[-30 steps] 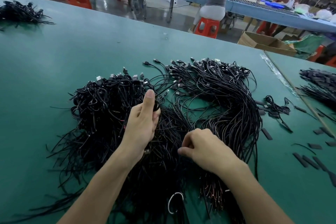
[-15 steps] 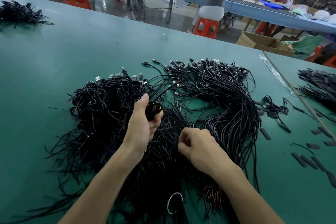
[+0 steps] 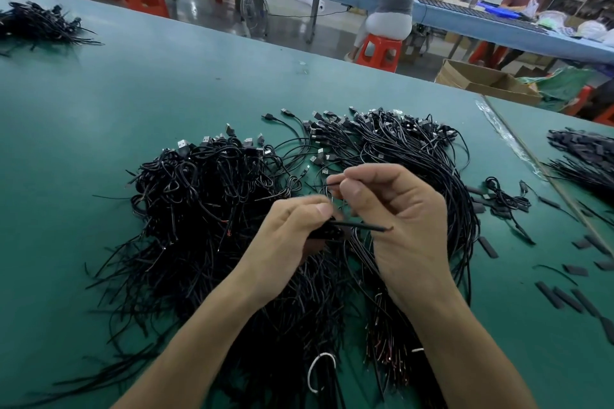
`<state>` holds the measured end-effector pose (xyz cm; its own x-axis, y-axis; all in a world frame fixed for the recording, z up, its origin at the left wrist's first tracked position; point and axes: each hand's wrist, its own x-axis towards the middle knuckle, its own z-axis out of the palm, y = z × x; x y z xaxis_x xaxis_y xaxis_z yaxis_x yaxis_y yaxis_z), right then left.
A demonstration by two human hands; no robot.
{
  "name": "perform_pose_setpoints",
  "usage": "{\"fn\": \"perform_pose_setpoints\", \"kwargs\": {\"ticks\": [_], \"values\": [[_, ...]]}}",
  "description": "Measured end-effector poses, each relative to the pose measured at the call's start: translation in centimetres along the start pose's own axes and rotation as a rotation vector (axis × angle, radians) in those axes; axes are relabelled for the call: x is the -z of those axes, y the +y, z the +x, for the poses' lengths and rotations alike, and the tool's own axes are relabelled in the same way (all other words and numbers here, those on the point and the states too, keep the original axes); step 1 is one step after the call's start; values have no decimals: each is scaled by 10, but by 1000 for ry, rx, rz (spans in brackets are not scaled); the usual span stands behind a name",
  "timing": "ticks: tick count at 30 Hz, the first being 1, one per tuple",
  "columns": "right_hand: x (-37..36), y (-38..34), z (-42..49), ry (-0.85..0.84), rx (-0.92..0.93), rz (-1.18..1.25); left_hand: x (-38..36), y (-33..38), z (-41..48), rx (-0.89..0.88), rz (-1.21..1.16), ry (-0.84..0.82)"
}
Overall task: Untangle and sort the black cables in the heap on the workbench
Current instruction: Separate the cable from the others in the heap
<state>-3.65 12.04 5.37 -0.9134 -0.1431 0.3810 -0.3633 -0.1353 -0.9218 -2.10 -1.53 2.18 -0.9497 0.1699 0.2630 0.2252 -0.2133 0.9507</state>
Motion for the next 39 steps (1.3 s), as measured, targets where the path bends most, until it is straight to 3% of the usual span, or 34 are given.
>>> {"fn": "perform_pose_setpoints", "kwargs": {"ticks": [3,11,18,22,28,32,34,39], "values": [[-6,-4,-6,-37,1,-73,2,-7,2,19,-189,78],[-1,-12,-7,-209,-13,-467,7,-7,-1,-66,-256,48],[3,-17,-9,-346,303,-880,2,-11,5,142,-256,280],[8,-15,-10,-467,529,-1112,-4,-12,6,387,-172,362],[2,-24,-1,-657,565,-1161,1,-15,3,620,-235,107],[4,-23,4,-688,324,-1096,1,-16,2,770,-300,-26],[8,-19,4,-642,204,-1037,2,-16,3,782,-365,-63],[12,-18,6,-566,124,-973,12,-10,0,669,-507,-286]]}}
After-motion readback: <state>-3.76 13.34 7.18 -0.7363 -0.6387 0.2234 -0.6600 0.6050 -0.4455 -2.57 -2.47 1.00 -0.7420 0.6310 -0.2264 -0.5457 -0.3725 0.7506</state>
